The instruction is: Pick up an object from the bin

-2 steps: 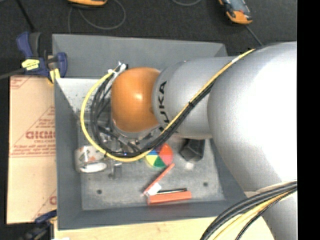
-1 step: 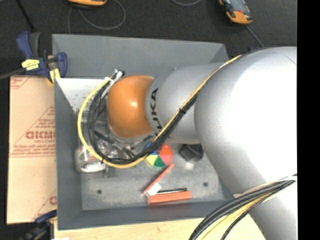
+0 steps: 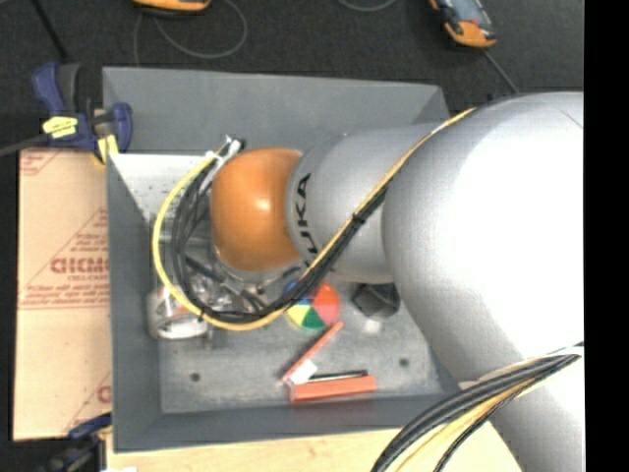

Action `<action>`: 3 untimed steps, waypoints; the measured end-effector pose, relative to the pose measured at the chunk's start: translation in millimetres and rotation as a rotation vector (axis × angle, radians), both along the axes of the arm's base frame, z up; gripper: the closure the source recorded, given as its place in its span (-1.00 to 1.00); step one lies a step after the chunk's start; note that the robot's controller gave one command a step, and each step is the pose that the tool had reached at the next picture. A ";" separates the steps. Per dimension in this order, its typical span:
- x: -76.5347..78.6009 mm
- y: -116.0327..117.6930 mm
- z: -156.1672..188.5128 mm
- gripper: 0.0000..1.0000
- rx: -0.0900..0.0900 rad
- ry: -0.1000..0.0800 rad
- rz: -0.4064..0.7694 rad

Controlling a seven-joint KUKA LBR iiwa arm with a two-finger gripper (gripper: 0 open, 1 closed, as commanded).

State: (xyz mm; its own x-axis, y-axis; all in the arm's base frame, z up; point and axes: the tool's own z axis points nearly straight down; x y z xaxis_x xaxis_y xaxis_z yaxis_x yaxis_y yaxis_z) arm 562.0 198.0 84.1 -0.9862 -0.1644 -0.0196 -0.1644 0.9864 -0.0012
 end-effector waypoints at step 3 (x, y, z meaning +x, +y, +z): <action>-2.9 1.6 62.6 1.00 0.002 0.005 -0.008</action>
Offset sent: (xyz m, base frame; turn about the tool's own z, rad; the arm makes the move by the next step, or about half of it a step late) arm -0.0188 -0.0062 0.1043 0.0053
